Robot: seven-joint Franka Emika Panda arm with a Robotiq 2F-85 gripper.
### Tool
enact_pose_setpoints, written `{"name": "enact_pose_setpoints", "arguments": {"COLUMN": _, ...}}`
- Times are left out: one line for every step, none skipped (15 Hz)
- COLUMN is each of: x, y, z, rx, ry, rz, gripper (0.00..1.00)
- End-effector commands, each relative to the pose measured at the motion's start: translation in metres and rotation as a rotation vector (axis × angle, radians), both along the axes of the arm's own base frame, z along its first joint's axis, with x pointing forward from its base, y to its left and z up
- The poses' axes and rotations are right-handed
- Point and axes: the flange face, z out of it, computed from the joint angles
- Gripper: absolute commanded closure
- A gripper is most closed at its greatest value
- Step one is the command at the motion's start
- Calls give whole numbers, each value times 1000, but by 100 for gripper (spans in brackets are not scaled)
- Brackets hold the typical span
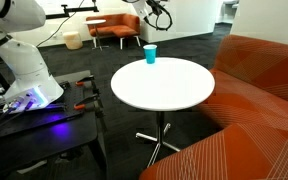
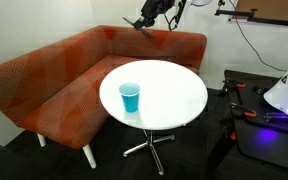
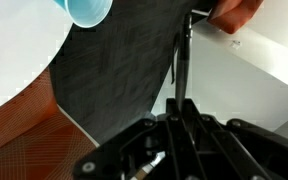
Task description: Put the pen inside the light blue cup
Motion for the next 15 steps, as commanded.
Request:
{"name": "enact_pose_setpoints", "arguments": {"x": -12, "y": -2, "z": 8, "rx": 20, "ry": -5, "rz": 50, "gripper": 97}}
{"name": "enact_pose_setpoints", "arguments": {"x": -12, "y": -2, "z": 5, "rx": -20, "ry": -4, "rz": 64, "gripper": 97}}
{"name": "enact_pose_setpoints", "arguments": {"x": -13, "y": -2, "z": 4, "rx": -45, "ry": -42, "rz": 97, "gripper": 97}}
{"name": "enact_pose_setpoints", "arguments": {"x": -13, "y": -2, "z": 3, "rx": -71, "ry": -65, "rz": 130, "gripper": 97}}
{"name": "enact_pose_setpoints", "arguments": {"x": -14, "y": -1, "z": 2, "rx": -96, "ry": -99, "rz": 167, "gripper": 97}}
{"name": "enact_pose_setpoints", "arguments": {"x": -16, "y": 1, "z": 0, "rx": -136, "ry": -129, "rz": 216, "gripper": 97}}
{"name": "enact_pose_setpoints", "arguments": {"x": -19, "y": 4, "z": -2, "rx": -170, "ry": -151, "rz": 259, "gripper": 97}}
{"name": "enact_pose_setpoints", "arguments": {"x": -20, "y": 7, "z": -3, "rx": -200, "ry": -176, "rz": 302, "gripper": 97}}
{"name": "enact_pose_setpoints", "arguments": {"x": -23, "y": 11, "z": -6, "rx": -234, "ry": -193, "rz": 349, "gripper": 97}}
{"name": "enact_pose_setpoints", "arguments": {"x": -25, "y": 15, "z": -8, "rx": -270, "ry": -204, "rz": 395, "gripper": 97}}
{"name": "enact_pose_setpoints", "arguments": {"x": -26, "y": 17, "z": -10, "rx": -297, "ry": -220, "rz": 441, "gripper": 97}}
{"name": "enact_pose_setpoints", "arguments": {"x": -27, "y": 18, "z": -14, "rx": -326, "ry": -240, "rz": 487, "gripper": 97}}
{"name": "enact_pose_setpoints", "arguments": {"x": -27, "y": 18, "z": -16, "rx": -347, "ry": -268, "rz": 533, "gripper": 97}}
{"name": "enact_pose_setpoints", "arguments": {"x": -28, "y": 17, "z": -19, "rx": -375, "ry": -309, "rz": 566, "gripper": 97}}
{"name": "enact_pose_setpoints", "arguments": {"x": -28, "y": 16, "z": -21, "rx": -378, "ry": -346, "rz": 613, "gripper": 97}}
